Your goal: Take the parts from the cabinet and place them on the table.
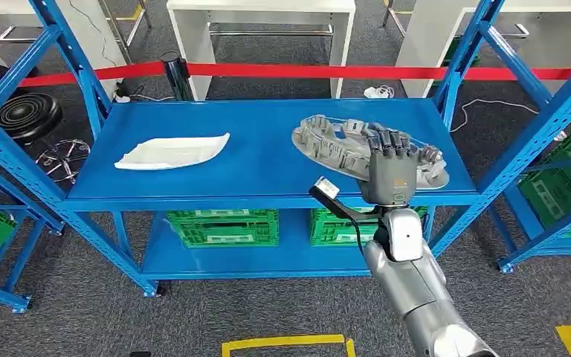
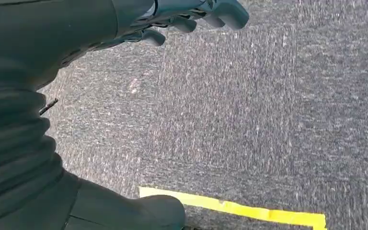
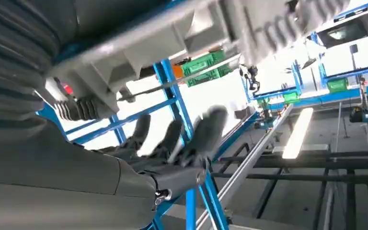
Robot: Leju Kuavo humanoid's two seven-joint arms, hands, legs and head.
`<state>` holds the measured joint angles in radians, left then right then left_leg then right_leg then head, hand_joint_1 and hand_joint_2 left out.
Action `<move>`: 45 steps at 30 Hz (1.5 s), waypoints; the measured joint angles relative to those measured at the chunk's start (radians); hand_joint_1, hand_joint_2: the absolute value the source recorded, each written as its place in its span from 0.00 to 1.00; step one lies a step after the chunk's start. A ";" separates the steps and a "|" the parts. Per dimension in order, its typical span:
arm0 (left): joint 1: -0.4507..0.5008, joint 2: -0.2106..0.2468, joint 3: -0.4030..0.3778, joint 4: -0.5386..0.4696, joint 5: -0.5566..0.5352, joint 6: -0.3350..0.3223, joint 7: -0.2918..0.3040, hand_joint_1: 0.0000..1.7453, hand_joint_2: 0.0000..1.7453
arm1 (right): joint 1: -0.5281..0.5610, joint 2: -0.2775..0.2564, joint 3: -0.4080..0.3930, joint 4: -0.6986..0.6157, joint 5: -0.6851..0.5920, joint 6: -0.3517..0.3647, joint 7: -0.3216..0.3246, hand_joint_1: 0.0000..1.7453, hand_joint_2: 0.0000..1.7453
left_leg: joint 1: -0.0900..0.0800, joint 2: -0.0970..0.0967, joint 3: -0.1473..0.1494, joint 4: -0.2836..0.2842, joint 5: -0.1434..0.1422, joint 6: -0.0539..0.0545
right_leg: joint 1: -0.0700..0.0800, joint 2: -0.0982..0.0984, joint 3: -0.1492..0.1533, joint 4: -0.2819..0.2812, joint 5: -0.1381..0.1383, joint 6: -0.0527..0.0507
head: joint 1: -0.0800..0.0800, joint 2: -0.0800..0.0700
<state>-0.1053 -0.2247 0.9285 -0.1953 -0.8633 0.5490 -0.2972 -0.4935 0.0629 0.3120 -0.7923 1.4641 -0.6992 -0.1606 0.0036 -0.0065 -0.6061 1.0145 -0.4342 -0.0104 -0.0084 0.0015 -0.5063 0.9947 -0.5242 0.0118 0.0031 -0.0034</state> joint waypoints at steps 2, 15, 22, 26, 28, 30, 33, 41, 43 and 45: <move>0.000 -0.001 0.000 0.000 0.000 0.012 0.001 0.00 0.00 | 0.000 0.000 0.000 0.000 0.000 0.001 0.000 0.00 0.00 | 0.000 0.000 0.000 0.000 0.000 0.000 | 0.000 0.000 0.000 0.000 0.000 0.000 | 0.000 0.000; 0.001 -0.005 0.000 0.000 0.000 0.004 0.007 0.00 0.00 | 0.002 0.000 0.000 0.000 0.045 0.012 0.038 0.00 0.00 | 0.000 0.000 0.000 0.000 0.000 0.000 | 0.000 0.000 0.000 0.000 0.000 0.000 | 0.000 0.000; 0.001 -0.005 0.000 0.000 0.000 0.004 0.004 0.00 0.00 | 0.004 0.000 0.000 0.000 0.053 0.015 0.041 0.00 0.00 | 0.000 0.000 0.000 0.000 0.000 0.000 | 0.000 0.000 0.000 0.000 0.000 0.000 | 0.000 0.000; 0.001 -0.005 0.000 0.000 0.000 0.004 0.003 0.00 0.00 | 0.008 -0.004 0.000 0.000 0.055 0.014 0.043 0.00 0.00 | 0.000 0.000 0.000 0.000 0.000 0.000 | 0.000 0.000 -0.001 0.000 0.000 0.000 | 0.000 0.000; 0.001 -0.005 0.000 0.000 0.000 0.003 0.002 0.00 0.00 | 0.010 -0.006 0.000 0.000 0.060 0.014 0.048 0.00 0.00 | 0.000 0.000 0.000 0.000 0.000 0.000 | 0.000 0.000 -0.001 0.000 0.000 0.000 | 0.000 0.000; 0.001 -0.005 0.000 0.000 0.000 0.001 0.003 0.00 0.00 | 0.012 -0.008 0.000 0.000 0.072 0.016 0.056 0.00 0.00 | 0.000 0.000 0.000 0.000 0.000 0.000 | 0.000 0.000 -0.001 0.000 0.000 0.000 | 0.000 0.000; 0.001 -0.005 0.000 0.000 0.001 -0.003 0.002 0.00 0.00 | 0.013 -0.010 0.000 0.000 0.090 0.028 0.064 0.26 0.00 | 0.000 0.000 0.000 0.000 0.000 0.000 | 0.000 0.000 -0.001 0.000 0.000 0.000 | 0.000 0.000; 0.000 -0.005 0.000 0.000 0.004 -0.005 0.001 0.00 0.00 | 0.013 -0.013 0.000 0.002 0.107 0.064 0.064 1.00 0.00 | 0.000 0.000 0.000 0.000 0.000 0.000 | 0.000 0.000 0.000 0.000 0.000 0.000 | 0.000 0.000; 0.000 -0.005 0.000 0.000 0.004 -0.005 0.001 0.00 0.00 | 0.012 -0.013 0.000 0.004 0.107 0.068 0.061 1.00 0.00 | 0.000 0.000 0.000 0.000 0.000 0.000 | 0.000 0.000 0.000 0.000 0.000 0.000 | 0.000 0.000; 0.000 -0.005 0.000 0.000 0.004 -0.006 0.001 0.00 0.00 | 0.012 -0.013 0.000 0.006 0.107 0.070 0.059 1.00 0.00 | 0.000 0.000 0.000 0.000 0.000 0.000 | 0.000 0.000 0.000 0.000 0.000 0.000 | 0.000 0.000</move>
<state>-0.1050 -0.2300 0.9289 -0.1953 -0.8594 0.5428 -0.2964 -0.4812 0.0496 0.3121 -0.7859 1.5713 -0.6290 -0.1015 0.0036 -0.0065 -0.6062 1.0145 -0.4346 -0.0107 -0.0084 0.0015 -0.5066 0.9946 -0.5243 0.0118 0.0031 -0.0035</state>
